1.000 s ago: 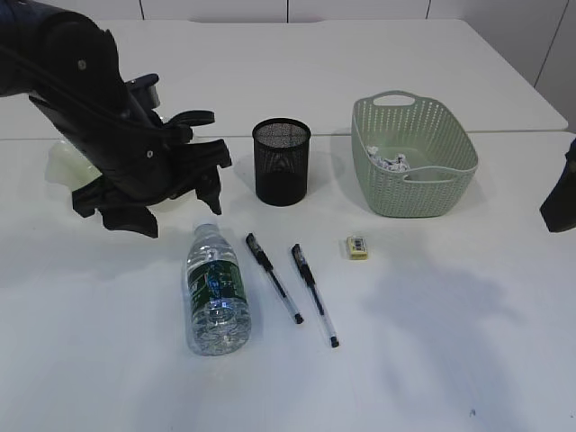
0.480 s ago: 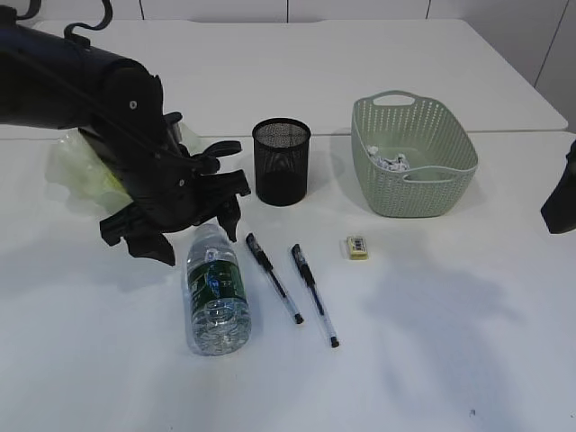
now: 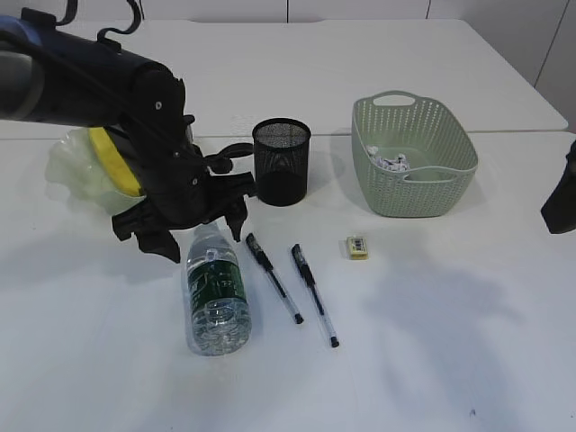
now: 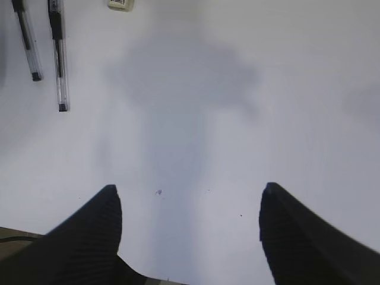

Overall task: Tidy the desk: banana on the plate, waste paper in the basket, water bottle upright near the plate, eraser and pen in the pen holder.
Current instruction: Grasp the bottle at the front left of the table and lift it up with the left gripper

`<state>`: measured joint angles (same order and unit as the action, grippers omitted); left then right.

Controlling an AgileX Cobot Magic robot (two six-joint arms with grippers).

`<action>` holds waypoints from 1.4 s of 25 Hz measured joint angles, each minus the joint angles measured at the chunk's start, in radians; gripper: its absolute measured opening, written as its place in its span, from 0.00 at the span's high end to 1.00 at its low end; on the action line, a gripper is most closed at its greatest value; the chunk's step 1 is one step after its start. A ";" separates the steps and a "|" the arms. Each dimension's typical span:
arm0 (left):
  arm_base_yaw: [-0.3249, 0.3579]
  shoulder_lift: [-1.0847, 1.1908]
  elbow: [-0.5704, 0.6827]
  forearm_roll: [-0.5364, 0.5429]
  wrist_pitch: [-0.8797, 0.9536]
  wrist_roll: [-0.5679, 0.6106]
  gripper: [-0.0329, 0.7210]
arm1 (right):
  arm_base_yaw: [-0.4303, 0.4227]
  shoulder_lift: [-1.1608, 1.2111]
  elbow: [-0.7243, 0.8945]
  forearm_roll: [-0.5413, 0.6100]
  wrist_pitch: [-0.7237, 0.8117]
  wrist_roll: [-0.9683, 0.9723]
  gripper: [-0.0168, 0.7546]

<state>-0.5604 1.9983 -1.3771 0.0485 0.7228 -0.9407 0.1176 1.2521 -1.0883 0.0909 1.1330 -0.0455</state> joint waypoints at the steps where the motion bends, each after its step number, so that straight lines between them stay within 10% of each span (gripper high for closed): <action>1: 0.000 0.004 0.000 0.000 0.001 -0.002 0.18 | 0.000 0.000 0.000 0.000 0.000 0.000 0.28; 17: 0.000 0.079 -0.002 -0.006 -0.010 -0.013 0.19 | 0.000 0.000 0.000 -0.018 -0.004 0.000 0.28; 35: 0.000 0.087 -0.008 -0.042 -0.038 -0.017 0.46 | 0.000 0.000 0.000 -0.023 -0.004 0.000 0.28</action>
<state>-0.5604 2.0851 -1.3848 0.0070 0.6843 -0.9577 0.1176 1.2521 -1.0883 0.0681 1.1292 -0.0455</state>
